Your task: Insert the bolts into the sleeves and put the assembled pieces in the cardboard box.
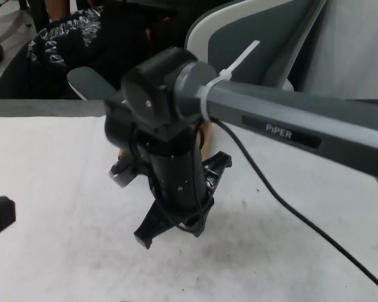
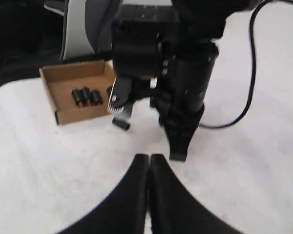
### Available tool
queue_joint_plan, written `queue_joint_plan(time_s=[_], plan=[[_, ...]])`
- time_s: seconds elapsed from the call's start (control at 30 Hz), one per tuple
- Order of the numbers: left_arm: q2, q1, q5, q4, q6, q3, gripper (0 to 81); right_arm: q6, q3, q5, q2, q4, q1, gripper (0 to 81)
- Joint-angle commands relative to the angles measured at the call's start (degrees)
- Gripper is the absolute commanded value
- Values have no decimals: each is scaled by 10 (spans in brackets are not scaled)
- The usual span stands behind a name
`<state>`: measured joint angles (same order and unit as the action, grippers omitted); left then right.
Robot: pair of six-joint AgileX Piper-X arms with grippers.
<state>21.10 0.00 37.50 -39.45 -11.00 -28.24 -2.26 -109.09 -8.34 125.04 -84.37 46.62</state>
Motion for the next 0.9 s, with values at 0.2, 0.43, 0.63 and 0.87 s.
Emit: queue_joint_plan(time_s=[0.2,0.43,0.63,0.87], plan=[[186,-27,-86,-80,-204,-67,8,-3,-1,32,-11,86,-33,3],[319,-124,-157,-97,-258,-96,6,-3,-1,45,-11,144,-58,36],[400,-222,-272,-101,-359,-117,179,-5,-1,76,-11,171,-78,398],[447,-309,-394,-61,-414,-137,430,-26,-1,83,-9,197,-96,466]])
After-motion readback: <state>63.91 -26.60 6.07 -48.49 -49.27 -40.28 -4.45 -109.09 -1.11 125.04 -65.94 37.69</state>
